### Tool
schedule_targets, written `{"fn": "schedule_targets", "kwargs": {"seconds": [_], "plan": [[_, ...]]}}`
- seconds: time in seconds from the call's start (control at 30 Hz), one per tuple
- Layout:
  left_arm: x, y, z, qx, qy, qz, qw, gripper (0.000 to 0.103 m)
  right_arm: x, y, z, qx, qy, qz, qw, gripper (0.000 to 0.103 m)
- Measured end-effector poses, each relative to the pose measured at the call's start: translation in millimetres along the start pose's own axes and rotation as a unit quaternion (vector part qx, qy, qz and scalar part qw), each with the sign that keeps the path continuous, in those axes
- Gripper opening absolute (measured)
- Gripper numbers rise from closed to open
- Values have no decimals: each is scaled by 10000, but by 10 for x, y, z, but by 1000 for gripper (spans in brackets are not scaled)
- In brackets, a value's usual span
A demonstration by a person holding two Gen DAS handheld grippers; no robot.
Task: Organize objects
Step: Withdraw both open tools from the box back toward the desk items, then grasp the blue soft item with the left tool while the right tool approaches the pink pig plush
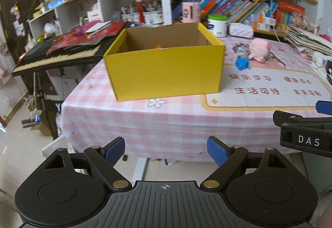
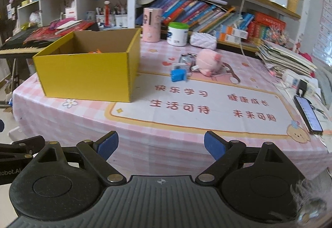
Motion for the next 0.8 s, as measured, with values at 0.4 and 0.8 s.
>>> {"fn": "schedule_targets", "kwargs": {"seconds": [0.4,0.8], "plan": [[211,-182,350,-301,-277,54,9991,88,84,-124,394,-331,-313,-45,9990,90],[432,-461,622,-370,-299,-55,9989,88,220,-436,672,-325,-321,-170,9988,90]]}}
Point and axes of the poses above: each gripper's, at about its wrist camera, not at the fingertips, and y roughly against the way its jaws point, z to its right, x to its top, the point moved 2 cm from there along -y, roughly the way its jaws point
